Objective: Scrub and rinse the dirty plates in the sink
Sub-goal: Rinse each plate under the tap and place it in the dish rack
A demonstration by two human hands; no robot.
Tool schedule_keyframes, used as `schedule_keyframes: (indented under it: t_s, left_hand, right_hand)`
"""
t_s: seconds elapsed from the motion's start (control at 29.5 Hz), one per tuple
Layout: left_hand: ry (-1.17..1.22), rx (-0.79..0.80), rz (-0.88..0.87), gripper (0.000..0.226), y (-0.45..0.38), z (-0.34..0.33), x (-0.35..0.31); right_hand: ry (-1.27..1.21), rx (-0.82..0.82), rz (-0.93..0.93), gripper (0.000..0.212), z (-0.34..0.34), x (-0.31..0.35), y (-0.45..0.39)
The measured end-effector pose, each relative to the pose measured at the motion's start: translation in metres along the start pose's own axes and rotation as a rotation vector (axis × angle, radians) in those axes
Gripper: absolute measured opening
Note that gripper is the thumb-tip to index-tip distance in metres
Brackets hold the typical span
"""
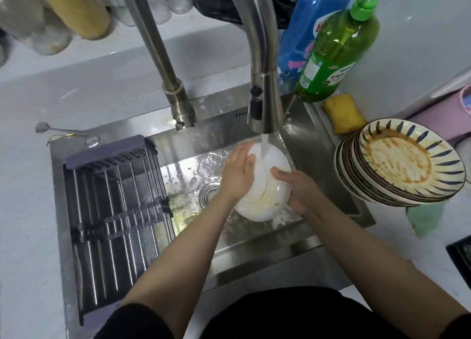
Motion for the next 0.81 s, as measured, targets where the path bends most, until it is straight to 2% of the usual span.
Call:
schedule_keyframes:
  t_s: [0.1, 0.24, 0.31, 0.37, 0.48, 0.61, 0.65, 0.71, 0.81]
  left_hand:
    - [0.047, 0.022, 0.085, 0.049, -0.002, 0.005, 0.007]
    - [-0.149, -0.019, -0.121, 0.05, 0.011, -0.002, -0.01]
    - [-0.152, 0.002, -0.109, 0.05, 0.009, -0.001, -0.003]
    - [-0.02, -0.028, 0.051, 0.05, 0.005, 0.002, 0.014]
    - [0.149, -0.106, 0.376, 0.058, 0.009, 0.001, 0.027]
    - [0.379, -0.177, 0.772, 0.059, 0.024, -0.01, 0.024]
    - [0.425, -0.21, 0.805, 0.056, 0.03, -0.015, 0.017]
    - [0.514, -0.3, 0.754, 0.054, 0.043, -0.027, -0.003]
    - [0.492, -0.374, 0.738, 0.058, 0.054, -0.03, -0.021]
  right_hand:
    - [-0.037, 0.008, -0.001, 0.036, 0.001, -0.003, 0.001]
    - [-0.134, -0.016, -0.026, 0.053, -0.005, -0.006, -0.003]
    - [-0.149, -0.039, -0.033, 0.057, -0.005, -0.011, -0.003]
    - [-0.137, -0.048, -0.017, 0.052, -0.003, -0.015, -0.003]
    - [-0.148, -0.045, -0.004, 0.029, -0.007, -0.019, 0.0]
    - [-0.16, -0.113, 0.05, 0.032, -0.016, -0.025, 0.001]
    - [-0.156, -0.149, 0.068, 0.035, -0.016, -0.026, -0.001]
    - [-0.168, -0.214, 0.096, 0.038, -0.018, -0.023, -0.005]
    - [-0.208, -0.251, 0.105, 0.034, -0.02, -0.022, -0.009]
Point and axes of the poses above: each hand's wrist, its own y-axis away from the middle knuckle, its own z-axis out of the back of the hand, x = y × z, the point moved 3 cm from there along -y, towards the middle knuckle, and after that the axes turned 1 degree about x, right-handed, at the moved point
